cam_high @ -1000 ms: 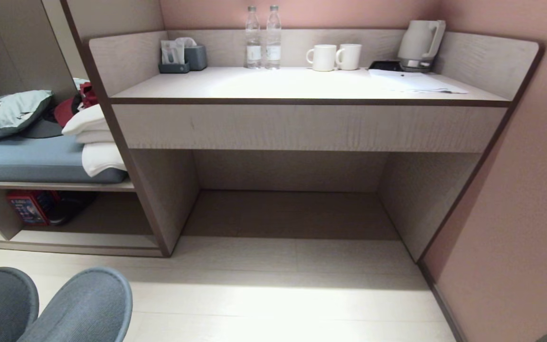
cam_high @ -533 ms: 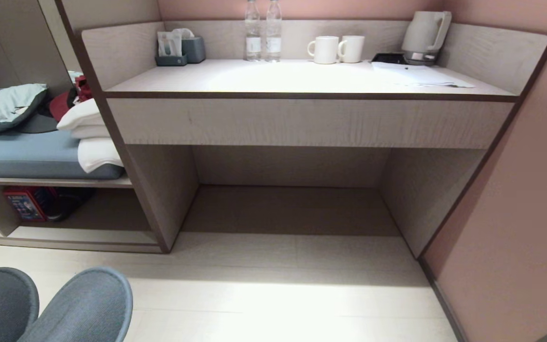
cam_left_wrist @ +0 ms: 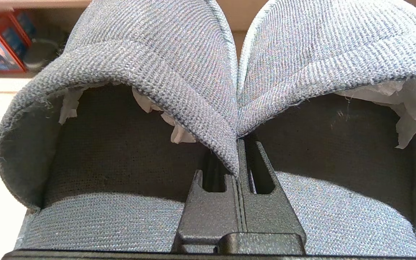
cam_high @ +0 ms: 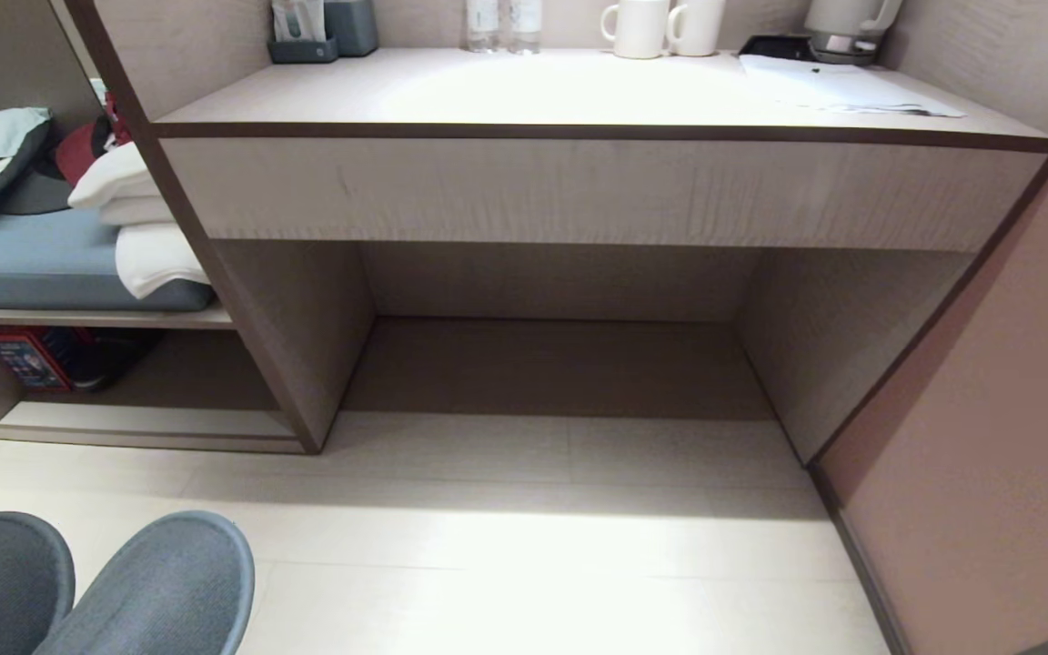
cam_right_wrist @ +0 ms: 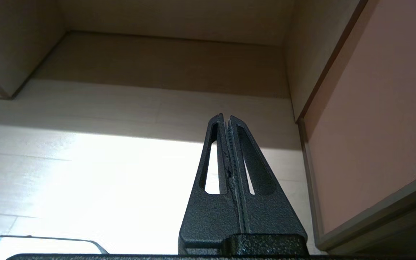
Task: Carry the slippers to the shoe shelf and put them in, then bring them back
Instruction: Place the slippers on the floor
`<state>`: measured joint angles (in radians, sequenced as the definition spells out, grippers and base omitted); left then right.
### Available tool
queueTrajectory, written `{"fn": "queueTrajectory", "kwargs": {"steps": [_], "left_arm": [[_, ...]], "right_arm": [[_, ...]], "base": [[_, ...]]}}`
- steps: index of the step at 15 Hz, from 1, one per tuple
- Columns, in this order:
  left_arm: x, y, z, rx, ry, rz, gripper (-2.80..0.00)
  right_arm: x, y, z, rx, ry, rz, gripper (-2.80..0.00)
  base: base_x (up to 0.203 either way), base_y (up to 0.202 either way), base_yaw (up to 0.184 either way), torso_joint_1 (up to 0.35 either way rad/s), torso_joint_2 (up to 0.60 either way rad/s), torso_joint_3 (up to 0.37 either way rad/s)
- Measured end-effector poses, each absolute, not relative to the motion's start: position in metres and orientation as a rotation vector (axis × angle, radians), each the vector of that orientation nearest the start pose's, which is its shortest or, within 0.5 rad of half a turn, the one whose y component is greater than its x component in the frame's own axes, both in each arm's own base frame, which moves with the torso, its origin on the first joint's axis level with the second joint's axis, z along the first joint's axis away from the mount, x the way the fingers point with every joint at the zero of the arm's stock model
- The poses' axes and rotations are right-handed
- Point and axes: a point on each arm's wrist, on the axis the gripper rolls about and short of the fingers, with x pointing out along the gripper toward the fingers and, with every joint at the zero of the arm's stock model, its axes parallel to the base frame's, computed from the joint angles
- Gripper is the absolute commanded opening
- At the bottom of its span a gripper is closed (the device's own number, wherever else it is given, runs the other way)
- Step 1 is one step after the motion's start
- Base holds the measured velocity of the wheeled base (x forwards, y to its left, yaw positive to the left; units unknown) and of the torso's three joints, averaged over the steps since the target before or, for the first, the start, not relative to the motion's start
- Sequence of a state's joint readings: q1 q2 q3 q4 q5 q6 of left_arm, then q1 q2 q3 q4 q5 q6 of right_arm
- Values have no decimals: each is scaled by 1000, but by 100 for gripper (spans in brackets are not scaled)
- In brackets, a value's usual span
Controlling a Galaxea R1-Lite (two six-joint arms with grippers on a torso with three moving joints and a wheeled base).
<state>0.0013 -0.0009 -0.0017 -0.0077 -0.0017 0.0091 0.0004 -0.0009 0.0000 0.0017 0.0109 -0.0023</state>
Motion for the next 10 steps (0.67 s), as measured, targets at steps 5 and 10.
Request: {"fn": "queueTrajectory", "kwargs": {"steps": [5, 10], "left_arm": [[-23, 0, 77, 9, -9, -1, -280], [-23, 0, 77, 13, -4, -2, -280]], "right_arm": [[-23, 0, 75, -3, 1, 11, -280], [-23, 0, 75, -3, 1, 11, -280]], "base": [[0, 0, 0, 6, 4, -198], [0, 0, 0, 4, 4, -197]]}}
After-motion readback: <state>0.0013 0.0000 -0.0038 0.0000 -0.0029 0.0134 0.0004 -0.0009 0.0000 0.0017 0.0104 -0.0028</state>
